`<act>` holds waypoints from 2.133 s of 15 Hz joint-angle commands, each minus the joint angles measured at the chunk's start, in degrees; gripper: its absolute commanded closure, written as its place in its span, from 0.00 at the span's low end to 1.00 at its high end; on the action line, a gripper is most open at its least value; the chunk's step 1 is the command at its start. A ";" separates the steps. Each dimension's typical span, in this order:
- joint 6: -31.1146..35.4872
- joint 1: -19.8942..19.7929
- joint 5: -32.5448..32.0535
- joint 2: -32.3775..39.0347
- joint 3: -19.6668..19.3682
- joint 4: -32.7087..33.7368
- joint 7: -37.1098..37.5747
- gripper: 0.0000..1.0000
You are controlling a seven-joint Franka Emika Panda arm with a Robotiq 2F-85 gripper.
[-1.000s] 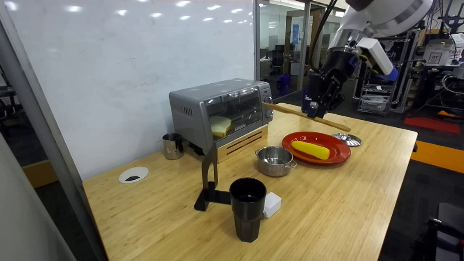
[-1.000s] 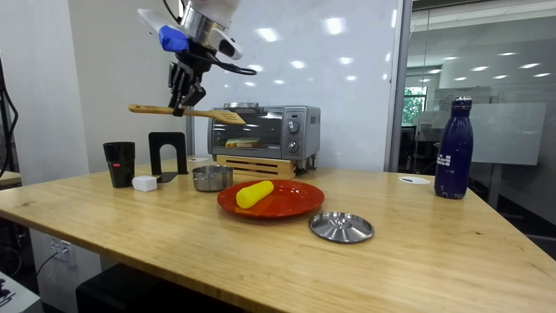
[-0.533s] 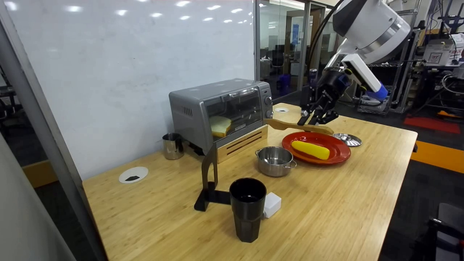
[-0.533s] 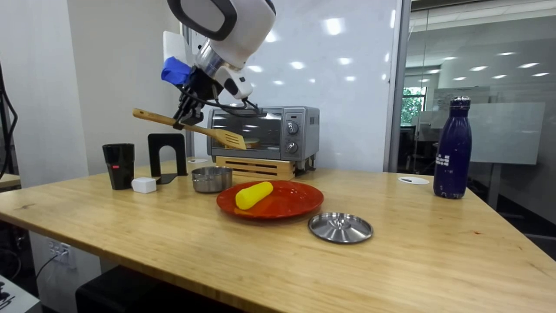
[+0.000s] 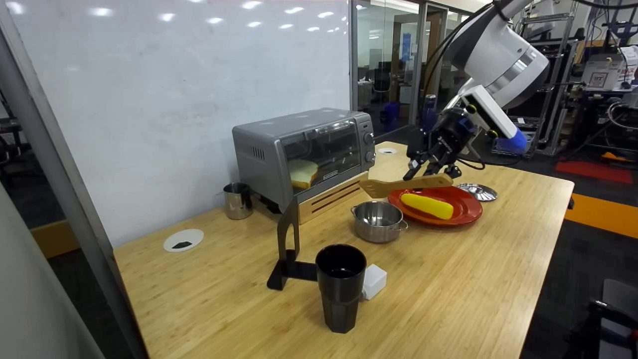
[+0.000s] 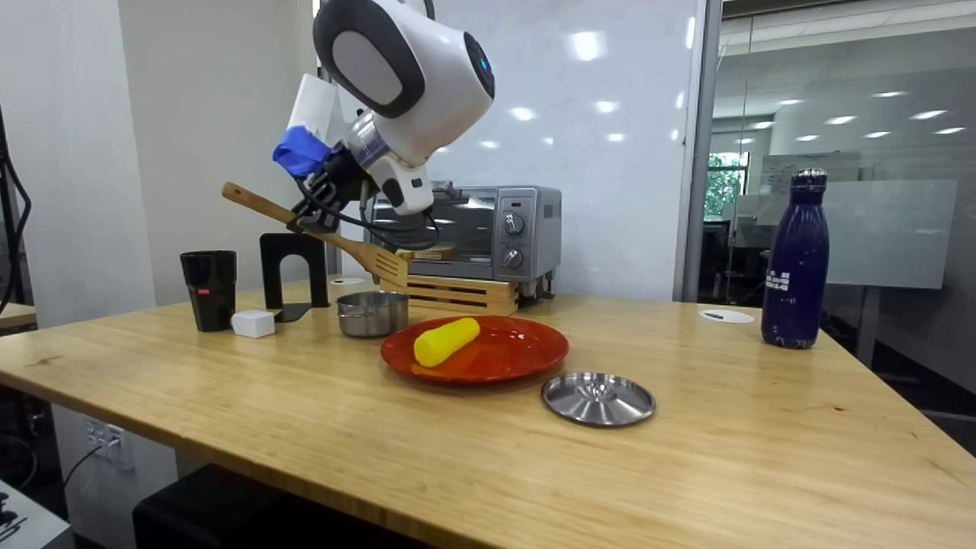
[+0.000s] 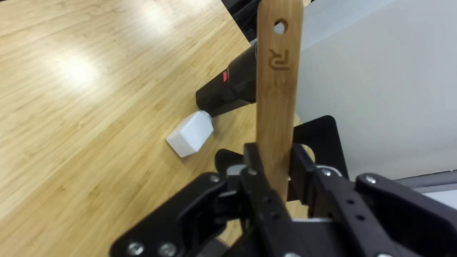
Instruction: Use the wooden cooking stick to pick up the yellow bottle
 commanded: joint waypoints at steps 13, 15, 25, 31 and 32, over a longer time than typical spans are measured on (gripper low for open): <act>6.96 1.04 -6.01 -2.67 2.51 -1.48 4.01 0.94; 8.50 1.57 -8.51 -5.68 3.04 -2.79 4.94 0.94; 16.34 0.84 -14.48 -18.56 3.43 -13.47 7.64 0.94; 15.24 1.09 -13.75 -17.77 3.18 -13.13 6.72 0.74; 15.28 1.09 -13.75 -17.78 3.18 -13.16 6.71 0.74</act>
